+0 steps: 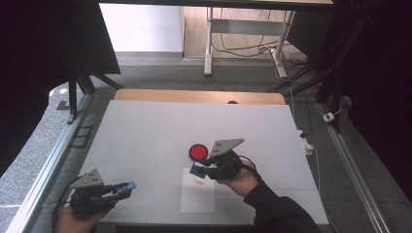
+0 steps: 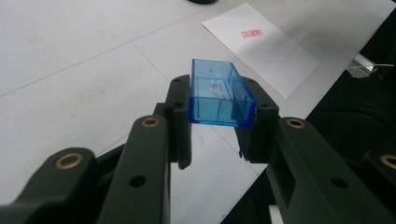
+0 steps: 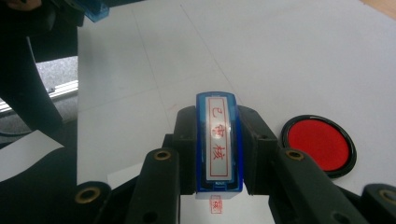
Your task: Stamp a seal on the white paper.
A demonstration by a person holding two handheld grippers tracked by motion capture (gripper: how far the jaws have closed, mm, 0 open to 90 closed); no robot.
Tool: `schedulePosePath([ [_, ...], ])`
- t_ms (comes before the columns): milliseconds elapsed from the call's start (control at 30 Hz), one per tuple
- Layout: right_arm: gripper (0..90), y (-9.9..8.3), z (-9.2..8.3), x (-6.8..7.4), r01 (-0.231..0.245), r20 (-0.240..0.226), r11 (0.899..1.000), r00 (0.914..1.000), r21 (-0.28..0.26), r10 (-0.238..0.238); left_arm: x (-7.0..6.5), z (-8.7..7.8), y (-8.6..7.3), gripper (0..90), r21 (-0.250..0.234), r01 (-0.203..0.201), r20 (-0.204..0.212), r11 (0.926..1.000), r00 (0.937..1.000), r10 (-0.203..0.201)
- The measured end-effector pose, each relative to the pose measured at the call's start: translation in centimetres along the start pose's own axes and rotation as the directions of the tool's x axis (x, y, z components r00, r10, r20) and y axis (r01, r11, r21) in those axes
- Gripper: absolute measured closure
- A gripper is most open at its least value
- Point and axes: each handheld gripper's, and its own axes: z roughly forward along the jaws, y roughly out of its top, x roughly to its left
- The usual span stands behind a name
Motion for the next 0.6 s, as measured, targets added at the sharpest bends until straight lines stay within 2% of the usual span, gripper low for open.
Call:
schedulePosePath([
  [600, 71.3, 1.7, -2.5, 0.6, 0.029, -0.006, 0.996, 0.9996, -0.079, -0.029, -0.1, 0.1, 0.1, 68.2, 0.013, -0.019, 0.010, 0.9997, 0.9998, 0.019],
])
